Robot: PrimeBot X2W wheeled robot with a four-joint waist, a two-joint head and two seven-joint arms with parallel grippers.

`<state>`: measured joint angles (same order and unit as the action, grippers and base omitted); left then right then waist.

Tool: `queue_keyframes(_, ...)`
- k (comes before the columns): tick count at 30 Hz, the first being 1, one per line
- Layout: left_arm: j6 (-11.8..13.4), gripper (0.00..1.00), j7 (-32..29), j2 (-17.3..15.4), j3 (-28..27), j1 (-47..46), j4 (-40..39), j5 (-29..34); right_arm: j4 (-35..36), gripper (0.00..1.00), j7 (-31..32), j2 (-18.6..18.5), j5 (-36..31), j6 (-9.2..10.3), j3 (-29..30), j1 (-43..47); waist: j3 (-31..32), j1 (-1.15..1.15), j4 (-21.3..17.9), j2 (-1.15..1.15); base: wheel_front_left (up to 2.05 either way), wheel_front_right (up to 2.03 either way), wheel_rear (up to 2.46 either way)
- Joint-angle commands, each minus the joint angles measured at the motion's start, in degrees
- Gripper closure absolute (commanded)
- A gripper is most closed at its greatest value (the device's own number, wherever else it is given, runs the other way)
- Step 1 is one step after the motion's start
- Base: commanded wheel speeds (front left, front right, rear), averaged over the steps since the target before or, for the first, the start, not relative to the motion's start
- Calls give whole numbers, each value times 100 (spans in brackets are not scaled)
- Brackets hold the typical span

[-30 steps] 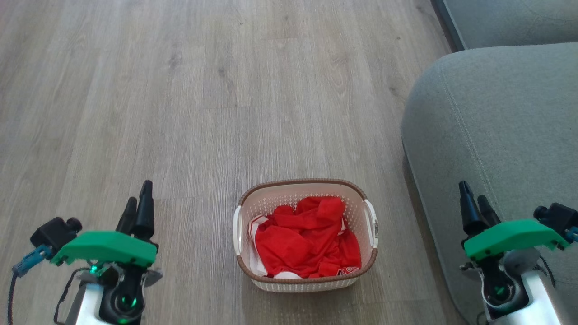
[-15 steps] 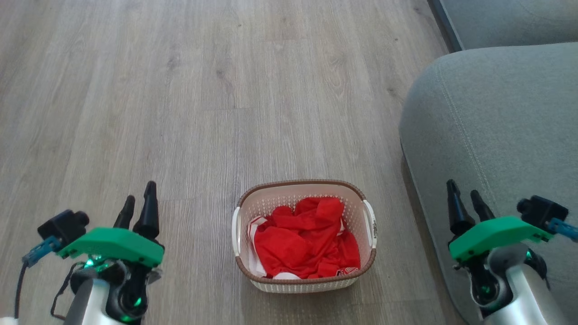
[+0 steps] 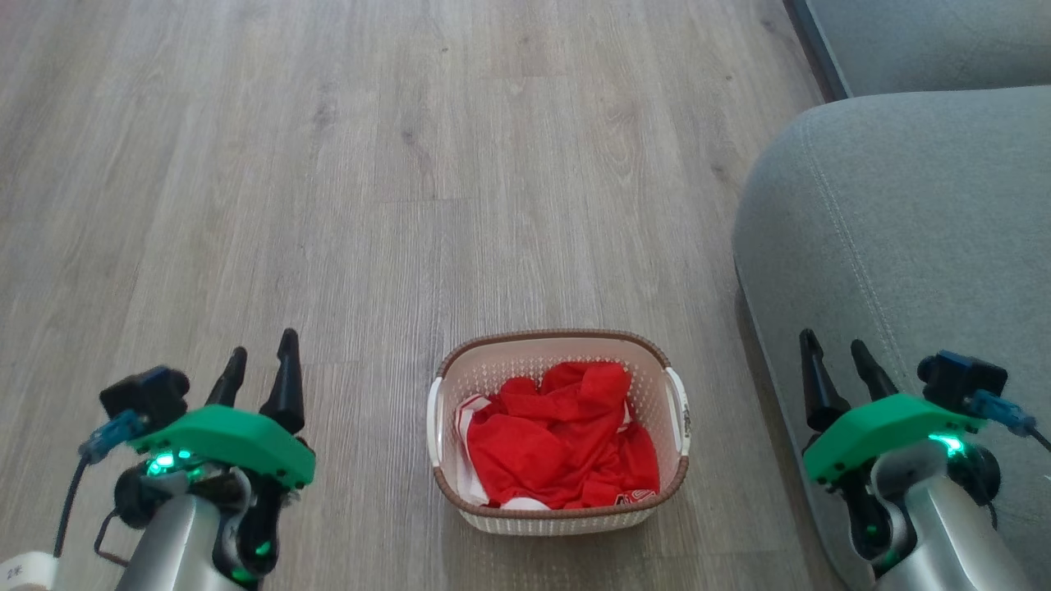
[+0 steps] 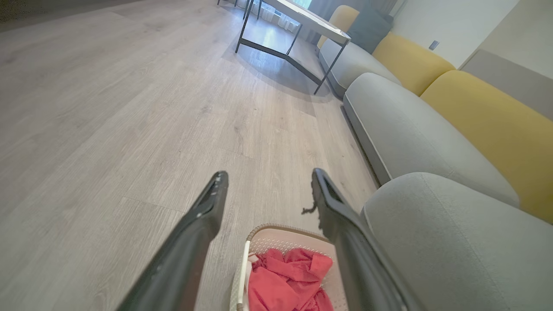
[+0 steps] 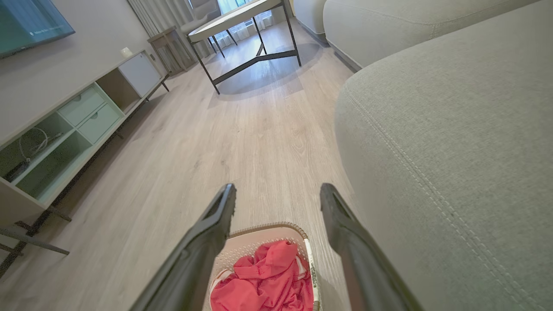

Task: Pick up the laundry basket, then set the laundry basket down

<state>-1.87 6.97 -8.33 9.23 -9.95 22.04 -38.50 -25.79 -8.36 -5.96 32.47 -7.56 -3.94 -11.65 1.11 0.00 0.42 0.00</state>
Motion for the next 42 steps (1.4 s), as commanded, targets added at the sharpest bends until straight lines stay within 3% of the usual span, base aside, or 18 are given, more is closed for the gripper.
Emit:
queue_keyframes(1,60,0,91,-193,-53,-415,-118,269,112,0,-112,-143,-242,6,-117,-414,1,0,8,0,0,0,0)
queue_keyframes(31,439,0,483,-385,310,-712,228,1752,-206,0,-599,-123,-2008,7,-389,-638,-32,0,-24,0,0,0,0)
queue_keyframes(42,464,0,556,-369,287,-723,272,1749,-149,0,-664,-93,-1730,8,-470,-605,-36,0,11,0,0,0,0)
